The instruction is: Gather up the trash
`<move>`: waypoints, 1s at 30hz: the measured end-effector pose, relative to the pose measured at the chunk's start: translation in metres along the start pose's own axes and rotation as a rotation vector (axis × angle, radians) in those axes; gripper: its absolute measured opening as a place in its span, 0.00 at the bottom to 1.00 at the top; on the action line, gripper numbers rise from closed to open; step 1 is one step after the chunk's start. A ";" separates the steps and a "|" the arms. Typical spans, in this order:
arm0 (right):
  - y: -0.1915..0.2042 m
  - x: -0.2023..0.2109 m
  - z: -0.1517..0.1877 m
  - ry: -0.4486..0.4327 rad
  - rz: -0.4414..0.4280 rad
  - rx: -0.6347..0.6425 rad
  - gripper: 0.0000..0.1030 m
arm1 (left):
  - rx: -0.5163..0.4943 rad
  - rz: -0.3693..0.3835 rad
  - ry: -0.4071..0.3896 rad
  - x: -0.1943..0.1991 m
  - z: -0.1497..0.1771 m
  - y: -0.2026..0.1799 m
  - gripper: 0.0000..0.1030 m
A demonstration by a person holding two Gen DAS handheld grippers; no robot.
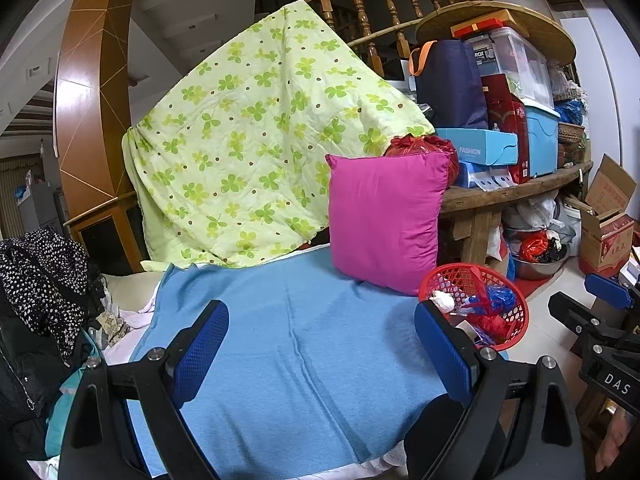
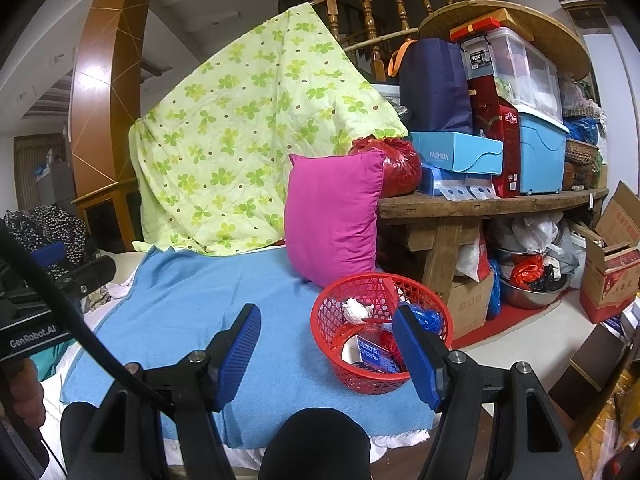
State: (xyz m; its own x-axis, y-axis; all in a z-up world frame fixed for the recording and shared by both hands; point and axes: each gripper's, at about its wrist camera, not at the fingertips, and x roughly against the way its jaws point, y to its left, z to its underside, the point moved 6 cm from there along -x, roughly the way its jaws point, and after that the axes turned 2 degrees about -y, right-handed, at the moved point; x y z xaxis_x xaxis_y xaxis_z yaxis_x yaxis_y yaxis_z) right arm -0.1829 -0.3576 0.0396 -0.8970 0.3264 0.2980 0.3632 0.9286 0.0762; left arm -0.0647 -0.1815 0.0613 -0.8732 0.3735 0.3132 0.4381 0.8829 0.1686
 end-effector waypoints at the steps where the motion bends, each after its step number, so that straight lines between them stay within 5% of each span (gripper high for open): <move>1: 0.000 0.000 0.000 0.000 0.001 0.000 0.70 | 0.000 0.000 0.000 0.000 0.000 0.000 0.91; 30: -0.003 0.007 -0.007 -0.032 0.025 -0.007 0.70 | -0.018 0.024 -0.008 0.006 -0.008 -0.008 0.91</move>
State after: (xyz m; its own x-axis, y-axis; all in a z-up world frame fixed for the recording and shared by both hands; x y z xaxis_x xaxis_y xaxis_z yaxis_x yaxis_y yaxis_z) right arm -0.1886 -0.3596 0.0480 -0.8953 0.3550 0.2690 0.3872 0.9189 0.0758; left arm -0.0719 -0.1882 0.0692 -0.8642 0.3966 0.3097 0.4625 0.8685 0.1783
